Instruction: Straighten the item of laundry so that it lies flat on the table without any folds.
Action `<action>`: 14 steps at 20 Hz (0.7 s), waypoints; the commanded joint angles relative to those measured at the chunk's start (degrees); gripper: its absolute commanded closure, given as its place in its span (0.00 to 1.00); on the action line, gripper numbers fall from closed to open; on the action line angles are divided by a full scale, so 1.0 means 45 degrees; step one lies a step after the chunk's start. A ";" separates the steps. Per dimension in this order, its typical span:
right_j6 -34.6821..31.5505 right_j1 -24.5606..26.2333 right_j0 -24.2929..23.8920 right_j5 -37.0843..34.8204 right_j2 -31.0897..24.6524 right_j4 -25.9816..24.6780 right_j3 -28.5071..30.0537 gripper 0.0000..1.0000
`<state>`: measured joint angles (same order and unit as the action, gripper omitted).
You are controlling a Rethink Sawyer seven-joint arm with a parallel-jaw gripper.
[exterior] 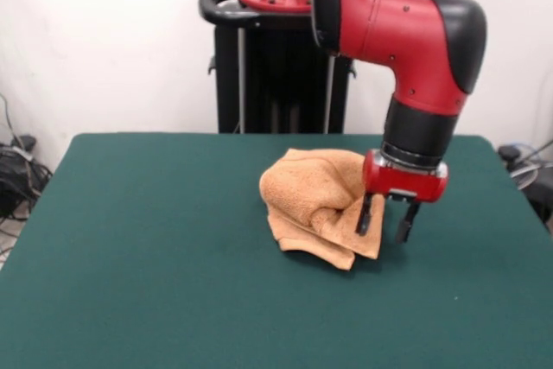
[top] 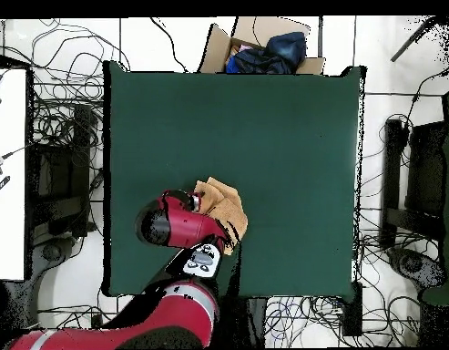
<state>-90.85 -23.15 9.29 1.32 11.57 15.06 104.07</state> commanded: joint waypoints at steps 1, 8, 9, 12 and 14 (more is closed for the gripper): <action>-0.2489 0.0662 -0.0377 -0.0497 -0.0569 0.0323 -0.0367 0.00; -0.2824 0.0921 -0.1344 0.0364 -0.1882 0.0065 -0.0060 0.00; -0.2877 0.0954 -0.1443 0.0488 -0.2052 0.0033 -0.0032 0.00; -0.2919 0.0957 -0.1670 0.0680 -0.2337 -0.0072 0.0090 0.00; -0.2922 0.0978 -0.1613 0.0664 -0.2342 -0.0017 0.0073 0.00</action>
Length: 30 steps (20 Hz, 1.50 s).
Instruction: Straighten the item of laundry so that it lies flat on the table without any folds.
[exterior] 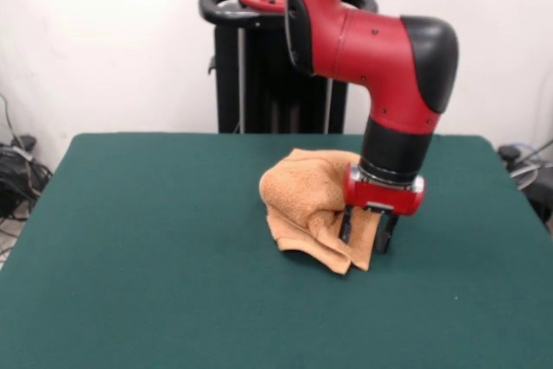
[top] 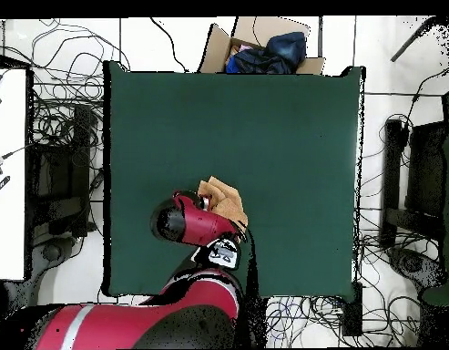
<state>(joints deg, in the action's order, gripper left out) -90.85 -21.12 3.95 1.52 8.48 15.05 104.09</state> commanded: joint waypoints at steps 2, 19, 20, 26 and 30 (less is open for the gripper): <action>-0.2913 0.0490 -0.0459 0.0654 -0.1685 -0.0019 0.0068 0.00; -0.2026 0.0477 0.2349 0.0697 0.2089 0.0443 -0.0915 0.00; -0.2033 0.0433 0.2521 0.0579 0.2277 0.0482 -0.0969 0.00; -0.2183 0.0271 0.2836 0.0246 0.2684 0.0469 -0.1083 0.00; -0.2294 0.0314 0.2570 0.0481 0.2347 0.0324 -0.1071 0.00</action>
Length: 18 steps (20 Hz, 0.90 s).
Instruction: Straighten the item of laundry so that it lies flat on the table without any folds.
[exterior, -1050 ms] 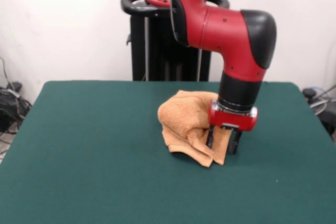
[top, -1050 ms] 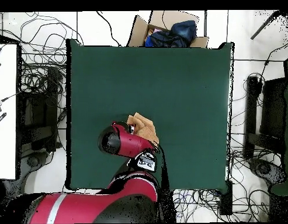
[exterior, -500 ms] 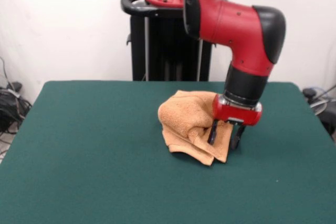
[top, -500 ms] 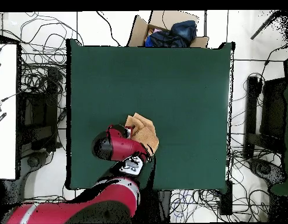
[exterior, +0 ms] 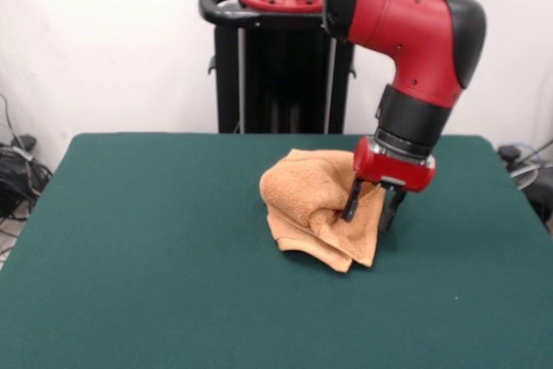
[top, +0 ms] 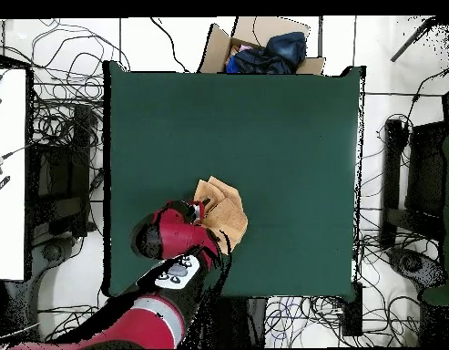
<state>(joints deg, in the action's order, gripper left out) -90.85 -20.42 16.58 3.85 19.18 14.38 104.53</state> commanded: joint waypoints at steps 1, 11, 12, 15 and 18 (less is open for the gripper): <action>-0.2306 0.0187 -0.0275 0.0012 -0.0076 0.0455 -0.1170 0.00; -0.2405 0.0365 -0.0946 0.0205 -0.0977 0.0226 -0.1096 0.00; -0.2456 0.0425 -0.1188 0.0369 -0.1305 0.0122 -0.1054 0.00; -0.2536 0.0548 -0.1469 0.0632 -0.1673 0.0001 -0.0973 0.00; -0.2687 0.0619 -0.1885 0.0930 -0.2249 -0.0111 -0.0915 0.00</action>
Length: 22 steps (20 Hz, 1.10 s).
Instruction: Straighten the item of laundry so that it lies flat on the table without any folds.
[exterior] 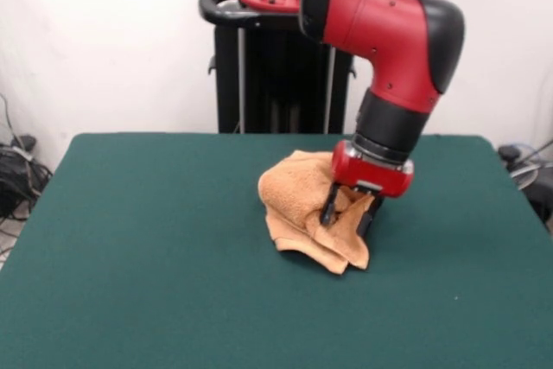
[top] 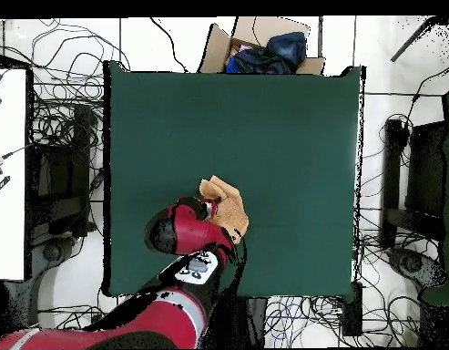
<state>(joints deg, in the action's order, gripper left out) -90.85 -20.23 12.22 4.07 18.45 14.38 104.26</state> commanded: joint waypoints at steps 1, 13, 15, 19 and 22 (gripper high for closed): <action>-0.2750 0.0654 -0.1095 0.1068 -0.2321 -0.0175 -0.0853 0.00; -0.3354 0.0694 -0.2524 0.2545 -0.4256 -0.0771 -0.0442 0.00; -0.3356 0.0678 -0.2612 0.2631 -0.4381 -0.0781 -0.0397 0.00; -0.3404 0.0559 -0.2828 0.2820 -0.4653 -0.0929 -0.0256 0.00; -0.3537 0.0416 -0.3102 0.3052 -0.4974 -0.1154 -0.0101 0.00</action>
<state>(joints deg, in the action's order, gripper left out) -90.86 -20.97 -0.53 12.67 7.02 10.30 105.69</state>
